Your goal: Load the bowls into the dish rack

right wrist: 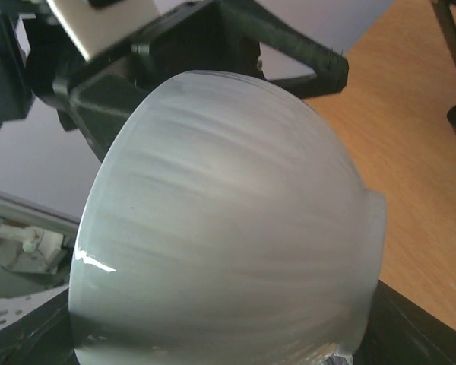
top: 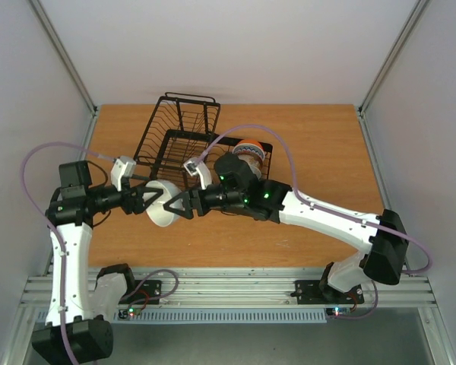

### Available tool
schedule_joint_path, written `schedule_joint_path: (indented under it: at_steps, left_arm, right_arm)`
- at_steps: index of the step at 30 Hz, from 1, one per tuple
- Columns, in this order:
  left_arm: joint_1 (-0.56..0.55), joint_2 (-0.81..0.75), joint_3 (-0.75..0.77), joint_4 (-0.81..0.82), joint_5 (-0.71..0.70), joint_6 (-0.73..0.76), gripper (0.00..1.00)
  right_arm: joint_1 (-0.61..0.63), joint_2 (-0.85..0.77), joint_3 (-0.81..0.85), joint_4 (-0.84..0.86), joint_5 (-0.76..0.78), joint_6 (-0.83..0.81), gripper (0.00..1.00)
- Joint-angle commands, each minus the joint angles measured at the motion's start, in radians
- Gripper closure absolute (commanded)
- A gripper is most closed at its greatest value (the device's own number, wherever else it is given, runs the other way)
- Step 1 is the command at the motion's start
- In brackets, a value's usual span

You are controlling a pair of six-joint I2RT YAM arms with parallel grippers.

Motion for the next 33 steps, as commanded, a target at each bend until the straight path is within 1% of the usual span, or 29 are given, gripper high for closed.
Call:
schedule_joint_path:
  at_steps: [1, 3, 4, 10, 14, 16, 21, 24, 26, 28, 31, 33]
  left_arm:
    - [-0.002, -0.041, -0.024, 0.08, -0.009, -0.055, 0.18]
    - [-0.002, -0.037, -0.025, 0.085, -0.022, -0.067, 0.11]
    - [-0.002, -0.035, -0.026, 0.086, -0.025, -0.068, 0.1]
    - [-0.002, -0.033, -0.032, 0.105, -0.05, -0.078, 0.05]
    - [-0.002, -0.032, -0.038, 0.122, -0.074, -0.091, 0.01]
    - [-0.002, -0.034, -0.045, 0.132, -0.087, -0.097, 0.01]
    - [-0.003, -0.011, -0.055, 0.167, -0.129, -0.118, 0.01]
    - [-0.006, 0.047, -0.032, 0.162, -0.13, -0.137, 0.01]
    - [-0.024, 0.093, -0.015, 0.138, -0.141, -0.122, 0.03]
    - [-0.064, 0.119, -0.014, 0.141, -0.203, -0.111, 0.08]
    - [-0.155, 0.128, -0.02, 0.15, -0.343, -0.084, 0.14]
    - [-0.209, 0.132, -0.031, 0.18, -0.442, -0.077, 0.2]
  right_arm:
    - [0.01, -0.106, 0.008, -0.072, 0.028, -0.103, 0.99]
    - [0.01, -0.162, -0.003, -0.158, 0.086, -0.153, 0.99]
    - [0.01, -0.191, -0.007, -0.206, 0.119, -0.183, 0.99]
    - [0.01, -0.359, -0.012, -0.459, 0.43, -0.338, 0.99]
    - [-0.002, -0.374, 0.003, -0.576, 0.651, -0.432, 0.99]
    - [-0.024, -0.363, -0.008, -0.589, 0.707, -0.464, 0.99]
    - [-0.079, -0.376, -0.046, -0.574, 0.747, -0.481, 0.99]
    - [-0.098, -0.401, -0.07, -0.555, 0.752, -0.482, 0.99]
    - [-0.112, -0.411, -0.084, -0.549, 0.749, -0.478, 0.99]
    - [-0.121, -0.414, -0.095, -0.549, 0.742, -0.474, 0.99]
    - [-0.13, -0.418, -0.112, -0.543, 0.744, -0.469, 0.99]
    - [-0.137, -0.427, -0.116, -0.539, 0.741, -0.467, 0.99]
